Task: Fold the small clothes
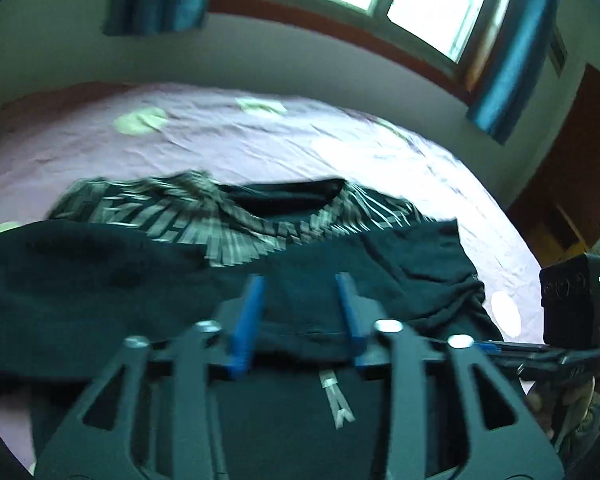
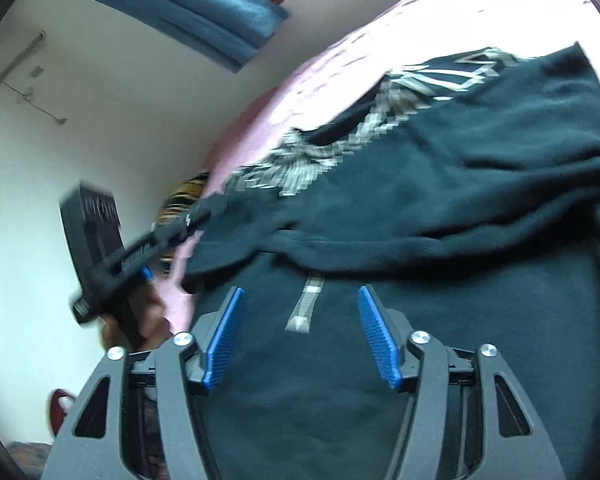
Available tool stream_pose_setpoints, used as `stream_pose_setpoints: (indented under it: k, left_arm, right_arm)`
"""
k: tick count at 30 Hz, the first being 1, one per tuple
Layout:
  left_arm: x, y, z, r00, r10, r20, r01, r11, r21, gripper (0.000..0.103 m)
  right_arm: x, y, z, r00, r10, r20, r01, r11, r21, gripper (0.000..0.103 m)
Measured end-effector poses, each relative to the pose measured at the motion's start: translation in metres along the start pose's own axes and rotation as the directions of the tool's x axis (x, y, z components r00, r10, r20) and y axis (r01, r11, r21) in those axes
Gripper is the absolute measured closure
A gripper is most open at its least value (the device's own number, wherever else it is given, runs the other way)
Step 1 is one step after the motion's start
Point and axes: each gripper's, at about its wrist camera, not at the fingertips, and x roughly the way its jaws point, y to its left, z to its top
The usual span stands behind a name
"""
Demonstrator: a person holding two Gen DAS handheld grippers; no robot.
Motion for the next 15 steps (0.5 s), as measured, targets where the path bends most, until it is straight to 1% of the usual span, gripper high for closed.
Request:
stream_pose_setpoints:
  k: [2,3,5,6,7,9,10,12,13,14,15]
  left_arm:
    - [-0.03,0.028,-0.007,0.997,0.063,0.05,-0.061,0.998,-0.032,0.051]
    - [-0.046,0.046,-0.013,0.991,0.114,0.067,-0.11,0.992,-0.057,0.051]
    - [-0.064,0.079,-0.024,0.984,0.171,0.055,-0.165,0.981,-0.101,0.049]
    - [-0.067,0.09,-0.028,0.981,0.189,0.045,-0.182,0.976,-0.12,0.049]
    - [-0.073,0.11,-0.038,0.975,0.218,0.028,-0.211,0.964,-0.16,0.049]
    - [-0.078,0.136,-0.053,0.97,0.243,-0.008,-0.239,0.947,-0.215,0.049]
    - [-0.081,0.15,-0.062,0.968,0.251,-0.026,-0.249,0.937,-0.245,0.049]
    - [-0.085,0.168,-0.076,0.964,0.261,-0.042,-0.262,0.923,-0.281,0.046]
    - [-0.086,0.176,-0.083,0.963,0.265,-0.045,-0.267,0.916,-0.298,0.045]
    - [-0.087,0.182,-0.088,0.963,0.265,-0.047,-0.266,0.912,-0.312,0.045]
    - [-0.087,0.188,-0.091,0.963,0.265,-0.051,-0.267,0.908,-0.324,0.045]
  right_arm:
    - [0.014,0.01,0.013,0.997,0.075,-0.036,-0.075,0.997,0.005,0.037]
    - [0.025,0.015,0.02,0.992,0.109,-0.056,-0.109,0.994,0.005,0.037]
    - [0.054,0.021,0.035,0.984,0.146,-0.104,-0.146,0.989,0.011,0.037]
    - [0.071,0.021,0.041,0.978,0.159,-0.133,-0.157,0.987,0.031,0.037]
    - [0.092,0.019,0.047,0.97,0.181,-0.164,-0.171,0.983,0.071,0.037]
    - [0.125,0.015,0.047,0.951,0.221,-0.214,-0.19,0.97,0.154,0.037]
    - [0.143,0.015,0.045,0.936,0.255,-0.244,-0.208,0.957,0.201,0.037]
    - [0.171,0.018,0.038,0.906,0.324,-0.273,-0.248,0.927,0.281,0.037]
    - [0.183,0.02,0.033,0.901,0.334,-0.275,-0.247,0.919,0.306,0.037]
    - [0.191,0.022,0.029,0.906,0.323,-0.273,-0.233,0.92,0.315,0.037]
    - [0.198,0.023,0.026,0.916,0.302,-0.265,-0.212,0.924,0.319,0.039]
